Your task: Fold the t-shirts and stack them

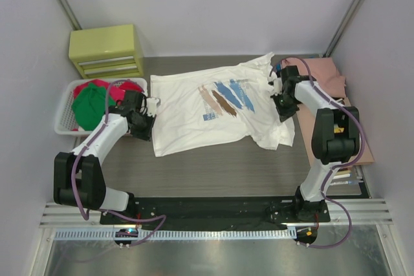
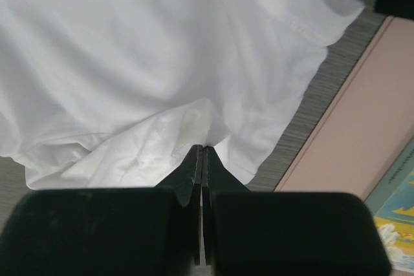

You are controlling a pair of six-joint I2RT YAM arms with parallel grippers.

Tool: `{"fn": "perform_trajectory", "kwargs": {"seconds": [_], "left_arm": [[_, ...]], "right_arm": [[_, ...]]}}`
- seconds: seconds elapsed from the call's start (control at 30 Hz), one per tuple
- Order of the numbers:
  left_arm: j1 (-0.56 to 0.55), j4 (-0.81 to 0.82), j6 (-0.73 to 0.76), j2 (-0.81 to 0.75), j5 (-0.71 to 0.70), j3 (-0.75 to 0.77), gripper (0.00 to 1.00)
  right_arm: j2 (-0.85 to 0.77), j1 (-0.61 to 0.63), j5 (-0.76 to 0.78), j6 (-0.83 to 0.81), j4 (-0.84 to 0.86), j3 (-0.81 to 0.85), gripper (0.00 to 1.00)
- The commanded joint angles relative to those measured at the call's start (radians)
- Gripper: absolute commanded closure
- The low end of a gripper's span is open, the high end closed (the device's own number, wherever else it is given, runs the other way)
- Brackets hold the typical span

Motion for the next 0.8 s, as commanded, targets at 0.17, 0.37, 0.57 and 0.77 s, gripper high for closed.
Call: {"fn": "perform_trajectory", "kwargs": {"seconds": [0.17,0.37,0.57,0.77], "left_arm": [[0.001,0.012,0.011,-0.013,-0.006,0.004,1.00],[-0.002,0.008,0.008,0.005,0.011,0.014,1.00],[-0.006,-0.001,0.008,0.011,0.017,0.020,1.00],[-0.007,-0.009,0.012,0.003,0.013,0.020,1.00]], "right_arm": [[0.020,-0.033,0.102,0.020,0.040,0.180,0.99],[0.047,-0.054,0.134,0.021,0.064,0.185,0.99],[0.100,-0.056,0.137,0.009,0.061,0.173,0.58],[0.017,-0.091,0.105,0.018,0.100,0.073,0.37]]}}
